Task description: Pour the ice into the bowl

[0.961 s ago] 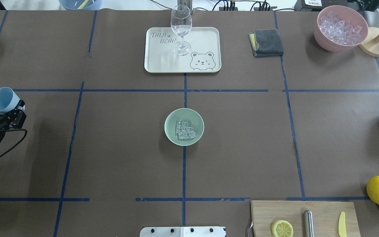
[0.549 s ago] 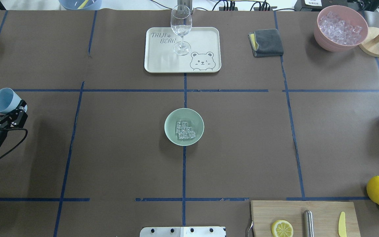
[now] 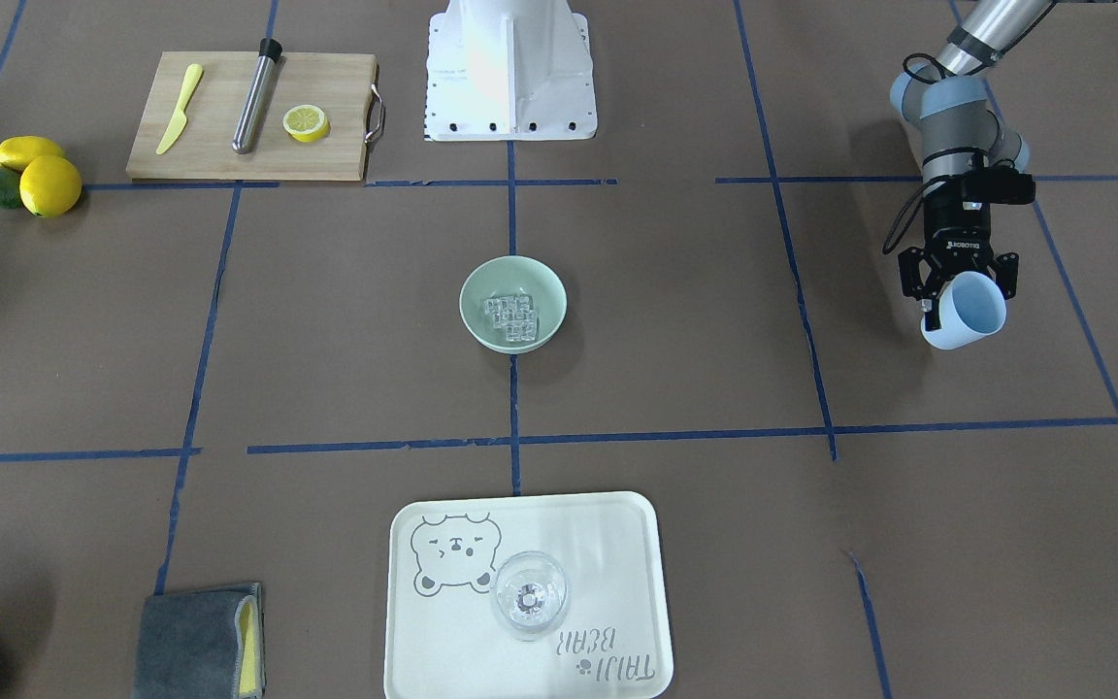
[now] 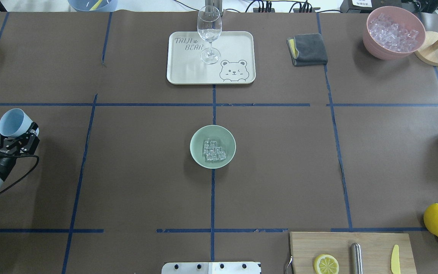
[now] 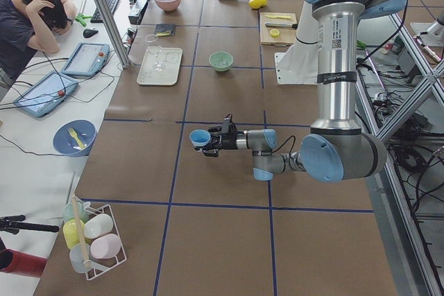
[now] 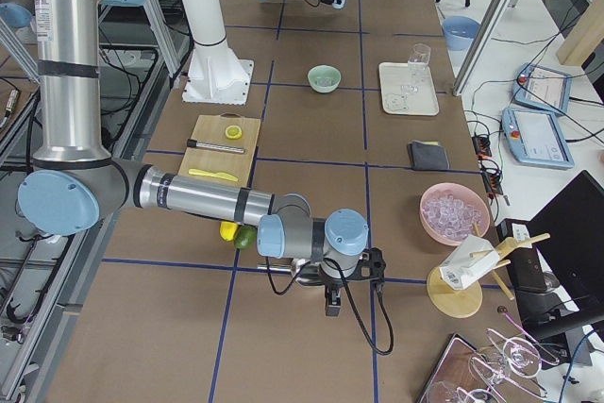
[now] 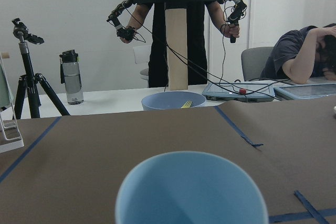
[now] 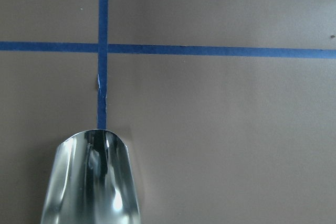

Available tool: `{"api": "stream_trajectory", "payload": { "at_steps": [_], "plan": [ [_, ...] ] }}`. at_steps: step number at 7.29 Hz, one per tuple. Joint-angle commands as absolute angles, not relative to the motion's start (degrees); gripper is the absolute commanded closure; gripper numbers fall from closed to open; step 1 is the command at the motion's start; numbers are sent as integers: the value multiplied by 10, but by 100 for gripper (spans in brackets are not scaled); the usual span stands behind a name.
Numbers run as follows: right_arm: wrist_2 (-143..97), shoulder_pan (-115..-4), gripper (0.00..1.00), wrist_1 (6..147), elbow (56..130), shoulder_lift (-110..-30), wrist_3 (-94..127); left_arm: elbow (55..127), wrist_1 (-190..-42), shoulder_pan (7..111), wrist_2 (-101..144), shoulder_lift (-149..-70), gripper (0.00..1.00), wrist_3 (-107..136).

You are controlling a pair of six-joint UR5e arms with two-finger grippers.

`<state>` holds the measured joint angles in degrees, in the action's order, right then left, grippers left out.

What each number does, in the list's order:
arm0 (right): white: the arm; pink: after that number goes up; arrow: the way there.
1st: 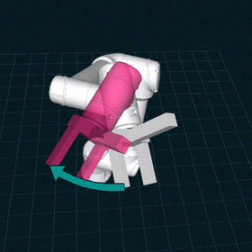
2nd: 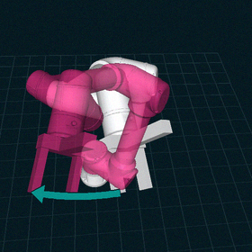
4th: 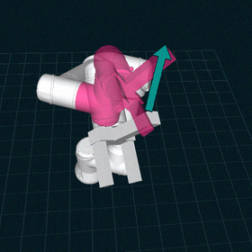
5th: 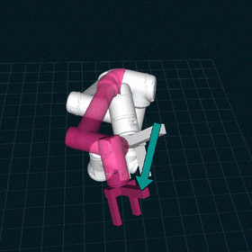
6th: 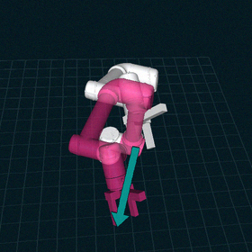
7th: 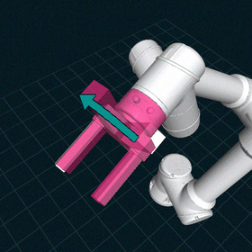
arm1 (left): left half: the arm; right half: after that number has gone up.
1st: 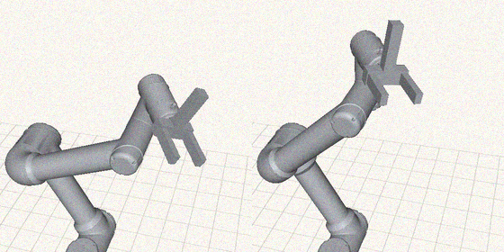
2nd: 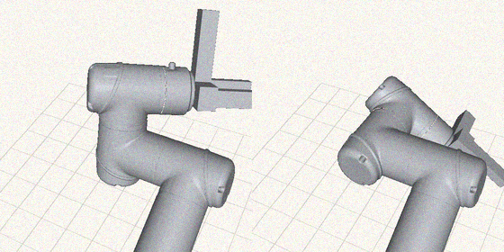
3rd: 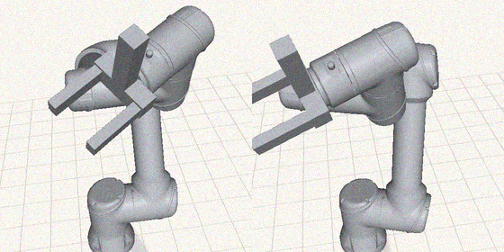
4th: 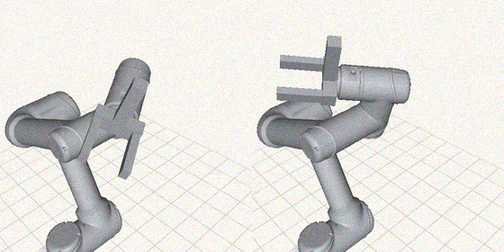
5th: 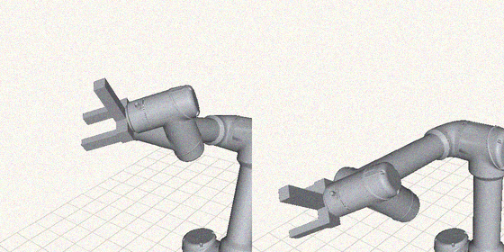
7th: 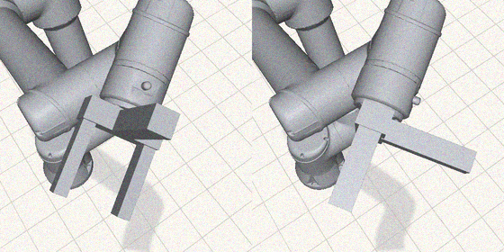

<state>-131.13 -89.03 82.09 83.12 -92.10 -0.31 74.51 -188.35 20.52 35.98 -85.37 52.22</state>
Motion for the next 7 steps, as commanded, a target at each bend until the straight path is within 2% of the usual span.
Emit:
{"api": "stream_trajectory", "payload": {
  "at_steps": [1,3,7],
  "plan": [
    [-1311,-890,0,821,831,-921,-4,737,-1883,188,343,-854,82,526],
    [-1310,-890,0,821,831,-919,-4,726,-1883,172,331,-855,75,537],
    [-1310,-890,0,821,831,-917,-4,725,-1883,161,330,-855,31,536]
  ]
}}
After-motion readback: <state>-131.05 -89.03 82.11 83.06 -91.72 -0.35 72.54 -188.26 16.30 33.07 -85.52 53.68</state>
